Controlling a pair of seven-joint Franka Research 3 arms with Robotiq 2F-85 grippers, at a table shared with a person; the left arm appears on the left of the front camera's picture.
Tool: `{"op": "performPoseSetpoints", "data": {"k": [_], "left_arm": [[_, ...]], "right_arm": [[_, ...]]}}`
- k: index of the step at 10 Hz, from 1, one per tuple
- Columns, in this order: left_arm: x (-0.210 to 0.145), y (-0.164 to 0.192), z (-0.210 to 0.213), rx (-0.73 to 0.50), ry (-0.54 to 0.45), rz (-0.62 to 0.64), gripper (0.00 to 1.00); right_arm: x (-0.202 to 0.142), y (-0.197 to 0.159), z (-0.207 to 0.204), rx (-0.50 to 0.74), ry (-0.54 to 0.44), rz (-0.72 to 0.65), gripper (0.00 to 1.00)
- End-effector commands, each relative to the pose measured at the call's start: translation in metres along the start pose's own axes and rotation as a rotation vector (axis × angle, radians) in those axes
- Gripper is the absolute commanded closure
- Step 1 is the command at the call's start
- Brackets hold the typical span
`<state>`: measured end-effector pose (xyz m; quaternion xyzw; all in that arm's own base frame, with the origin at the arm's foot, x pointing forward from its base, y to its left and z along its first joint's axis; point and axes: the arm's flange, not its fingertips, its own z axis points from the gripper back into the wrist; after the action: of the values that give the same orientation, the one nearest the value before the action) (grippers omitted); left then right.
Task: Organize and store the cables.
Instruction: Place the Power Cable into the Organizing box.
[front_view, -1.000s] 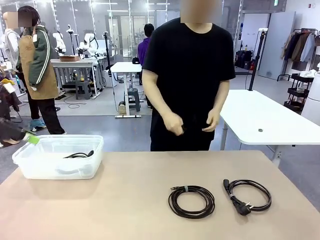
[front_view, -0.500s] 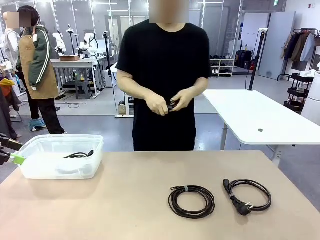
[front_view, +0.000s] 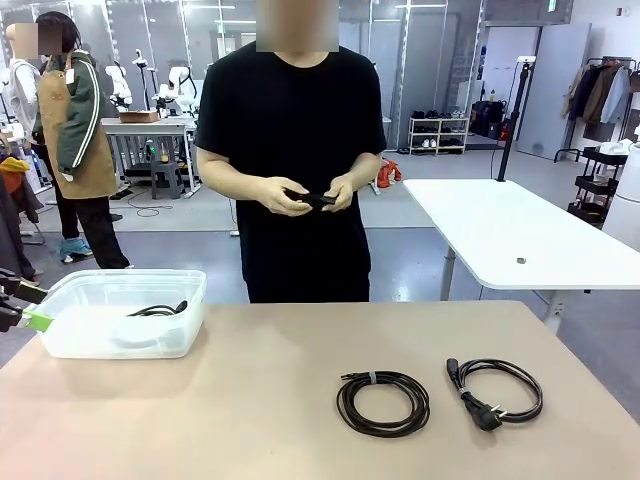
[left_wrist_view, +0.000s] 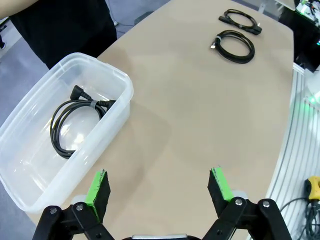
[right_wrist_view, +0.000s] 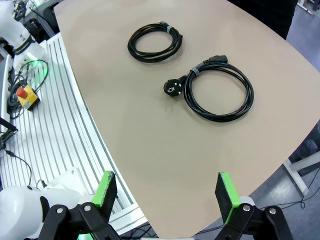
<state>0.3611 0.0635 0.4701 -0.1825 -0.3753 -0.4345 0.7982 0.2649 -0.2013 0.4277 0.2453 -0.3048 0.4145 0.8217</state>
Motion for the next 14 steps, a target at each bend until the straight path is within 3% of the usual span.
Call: {"op": "performPoseSetpoints", "data": {"k": [1, 3, 5, 7, 10, 14], "left_arm": [[0.003, 0.0, 0.0, -0.016, 0.004, 0.017, 0.0], [0.003, 0.0, 0.0, -0.016, 0.004, 0.017, 0.0], [0.003, 0.0, 0.0, -0.016, 0.004, 0.017, 0.0], [0.003, 0.0, 0.0, -0.016, 0.004, 0.017, 0.0], [0.003, 0.0, 0.0, -0.016, 0.004, 0.017, 0.0], [0.003, 0.0, 0.0, -0.016, 0.004, 0.017, 0.0]], "right_arm": [[0.0, 0.0, 0.0, 0.0, 0.0, 0.0, 0.0], [0.067, 0.005, -0.052, 0.071, 0.124, -0.008, 0.0], [0.115, -0.003, -0.109, 0.076, 0.312, -0.042, 0.0], [0.149, -0.012, -0.16, 0.01, 0.413, -0.105, 0.0], [0.171, -0.023, -0.221, -0.116, 0.48, -0.23, 0.0], [0.171, -0.059, -0.279, -0.288, 0.504, -0.486, 0.0]]}}
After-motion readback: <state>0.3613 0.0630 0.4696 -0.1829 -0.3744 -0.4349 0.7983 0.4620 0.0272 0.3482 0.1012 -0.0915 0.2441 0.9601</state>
